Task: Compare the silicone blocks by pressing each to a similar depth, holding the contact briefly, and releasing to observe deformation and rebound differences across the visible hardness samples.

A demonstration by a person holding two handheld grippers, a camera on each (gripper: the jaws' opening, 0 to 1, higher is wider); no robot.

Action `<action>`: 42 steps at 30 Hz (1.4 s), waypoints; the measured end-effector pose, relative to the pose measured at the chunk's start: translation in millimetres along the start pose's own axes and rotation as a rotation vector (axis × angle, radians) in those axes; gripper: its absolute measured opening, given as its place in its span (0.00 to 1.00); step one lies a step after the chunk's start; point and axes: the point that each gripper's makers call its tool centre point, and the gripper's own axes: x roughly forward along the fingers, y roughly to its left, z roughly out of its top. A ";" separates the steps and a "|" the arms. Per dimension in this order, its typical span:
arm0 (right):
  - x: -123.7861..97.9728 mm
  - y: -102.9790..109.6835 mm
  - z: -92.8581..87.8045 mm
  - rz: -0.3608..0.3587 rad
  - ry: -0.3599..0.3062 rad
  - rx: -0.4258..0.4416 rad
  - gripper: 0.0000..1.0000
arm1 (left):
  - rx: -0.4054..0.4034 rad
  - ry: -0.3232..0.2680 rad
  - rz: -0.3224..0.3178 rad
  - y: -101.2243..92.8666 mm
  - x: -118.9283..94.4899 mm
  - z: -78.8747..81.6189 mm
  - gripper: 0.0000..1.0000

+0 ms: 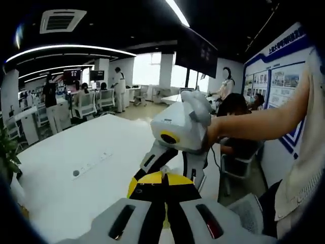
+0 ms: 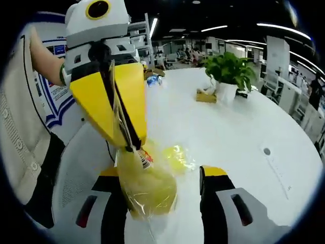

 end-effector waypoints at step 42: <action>-0.1 50.9 -3.3 0.038 0.078 -0.102 0.13 | 0.134 -0.013 -0.031 -34.1 -23.9 -8.2 0.00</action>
